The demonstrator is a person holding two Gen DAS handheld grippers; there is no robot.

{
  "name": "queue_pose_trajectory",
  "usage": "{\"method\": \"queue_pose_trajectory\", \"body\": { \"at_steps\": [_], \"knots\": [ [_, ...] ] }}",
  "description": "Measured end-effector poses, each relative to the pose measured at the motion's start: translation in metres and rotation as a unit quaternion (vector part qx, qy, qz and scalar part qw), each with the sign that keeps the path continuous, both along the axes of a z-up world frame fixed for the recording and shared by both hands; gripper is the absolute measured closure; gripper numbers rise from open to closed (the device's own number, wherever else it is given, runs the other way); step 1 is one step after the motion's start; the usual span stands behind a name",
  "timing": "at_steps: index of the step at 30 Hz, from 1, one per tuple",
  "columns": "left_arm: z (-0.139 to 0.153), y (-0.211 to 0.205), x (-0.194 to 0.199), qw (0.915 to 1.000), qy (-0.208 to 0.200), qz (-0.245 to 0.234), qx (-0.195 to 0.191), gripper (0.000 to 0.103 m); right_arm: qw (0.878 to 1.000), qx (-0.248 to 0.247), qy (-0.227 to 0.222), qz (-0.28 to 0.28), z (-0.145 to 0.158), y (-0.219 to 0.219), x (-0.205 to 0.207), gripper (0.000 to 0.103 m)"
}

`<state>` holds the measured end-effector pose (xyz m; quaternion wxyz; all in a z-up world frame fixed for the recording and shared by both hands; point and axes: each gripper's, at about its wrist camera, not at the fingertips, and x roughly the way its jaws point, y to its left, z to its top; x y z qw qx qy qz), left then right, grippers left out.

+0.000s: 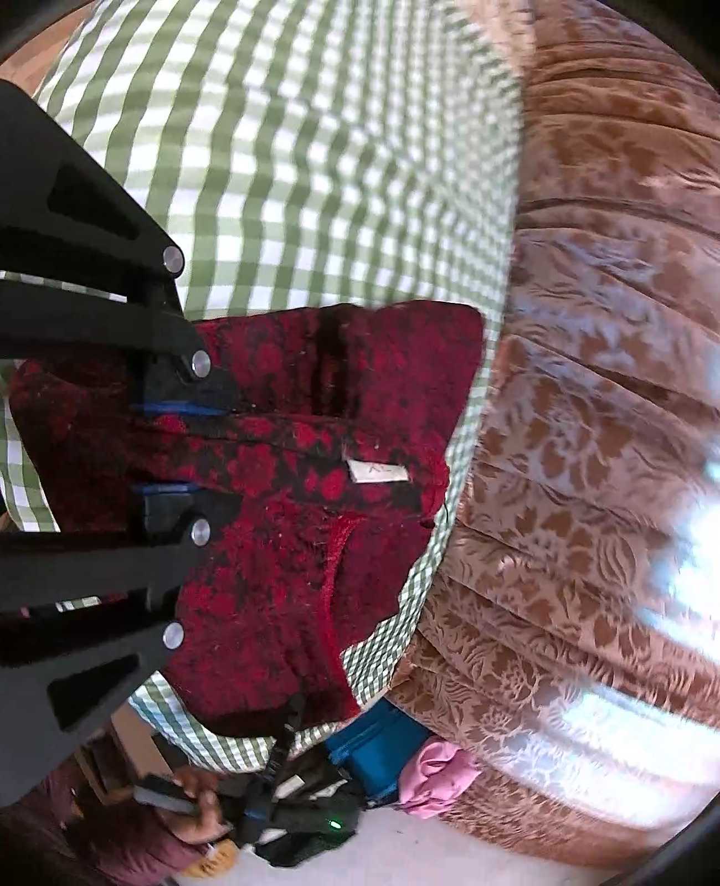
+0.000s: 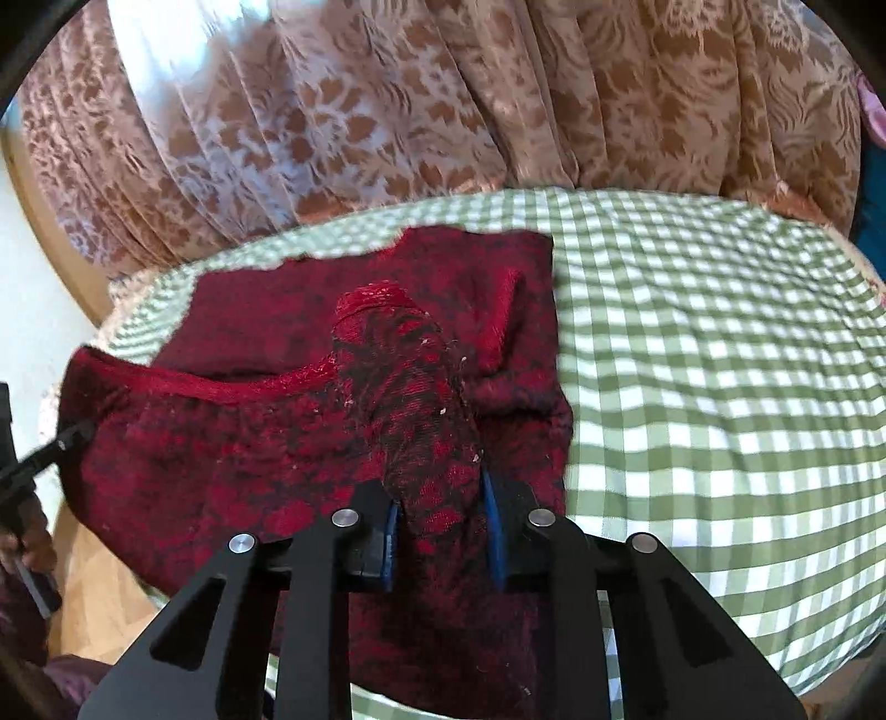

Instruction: Fold small clothes

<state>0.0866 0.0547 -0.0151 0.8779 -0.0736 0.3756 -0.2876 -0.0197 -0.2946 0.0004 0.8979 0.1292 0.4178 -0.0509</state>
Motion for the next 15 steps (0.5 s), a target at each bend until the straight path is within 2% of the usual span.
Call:
{"method": "queue_pose_trajectory", "body": {
  "at_steps": [7, 15],
  "knots": [
    [0.029, -0.013, 0.033, 0.9986, -0.042, 0.023, 0.022, 0.088, 0.999, -0.008, -0.041, -0.026, 0.025, -0.009, 0.029, 0.08],
    [0.041, -0.032, 0.081, 0.9959, -0.056, 0.052, 0.048, 0.088, 0.996, -0.013, -0.066, -0.063, 0.034, -0.023, 0.077, 0.08]
  ]
}}
